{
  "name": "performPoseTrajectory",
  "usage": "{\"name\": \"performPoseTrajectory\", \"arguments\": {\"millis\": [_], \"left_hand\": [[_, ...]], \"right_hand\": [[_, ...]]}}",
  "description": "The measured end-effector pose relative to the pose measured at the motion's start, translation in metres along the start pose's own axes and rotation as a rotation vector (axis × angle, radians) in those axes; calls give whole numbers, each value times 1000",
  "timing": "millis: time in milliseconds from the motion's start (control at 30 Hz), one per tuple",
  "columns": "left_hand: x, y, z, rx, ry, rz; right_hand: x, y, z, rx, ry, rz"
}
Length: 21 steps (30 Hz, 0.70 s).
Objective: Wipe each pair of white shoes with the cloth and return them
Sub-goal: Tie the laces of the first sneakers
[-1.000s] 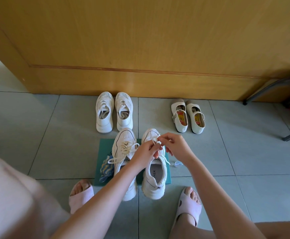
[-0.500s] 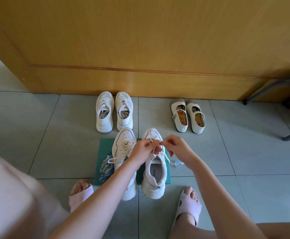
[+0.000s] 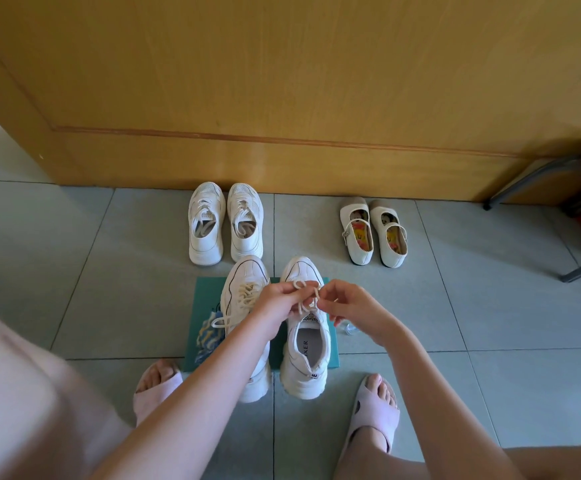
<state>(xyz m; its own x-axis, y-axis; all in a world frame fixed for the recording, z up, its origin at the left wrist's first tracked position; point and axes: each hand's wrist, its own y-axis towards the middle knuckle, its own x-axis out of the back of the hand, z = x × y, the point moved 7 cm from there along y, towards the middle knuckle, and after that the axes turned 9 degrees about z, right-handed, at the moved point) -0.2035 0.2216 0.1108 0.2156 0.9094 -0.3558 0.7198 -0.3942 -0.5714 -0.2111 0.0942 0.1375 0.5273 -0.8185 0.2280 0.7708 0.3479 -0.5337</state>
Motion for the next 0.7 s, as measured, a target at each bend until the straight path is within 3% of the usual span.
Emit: {"name": "performPoseTrajectory", "arguments": {"millis": [200, 400, 533, 700], "left_hand": [[9, -1, -3, -51, 132, -112], [8, -9, -24, -282, 706, -200], [1, -16, -32, -391, 940, -268], [-6, -17, -28, -509, 984, -334]], "right_hand": [[-7, 4, -6, -67, -111, 9], [-10, 9, -19, -70, 44, -80], [-9, 11, -21, -58, 49, -107], [-6, 11, -23, -57, 115, -161]]}}
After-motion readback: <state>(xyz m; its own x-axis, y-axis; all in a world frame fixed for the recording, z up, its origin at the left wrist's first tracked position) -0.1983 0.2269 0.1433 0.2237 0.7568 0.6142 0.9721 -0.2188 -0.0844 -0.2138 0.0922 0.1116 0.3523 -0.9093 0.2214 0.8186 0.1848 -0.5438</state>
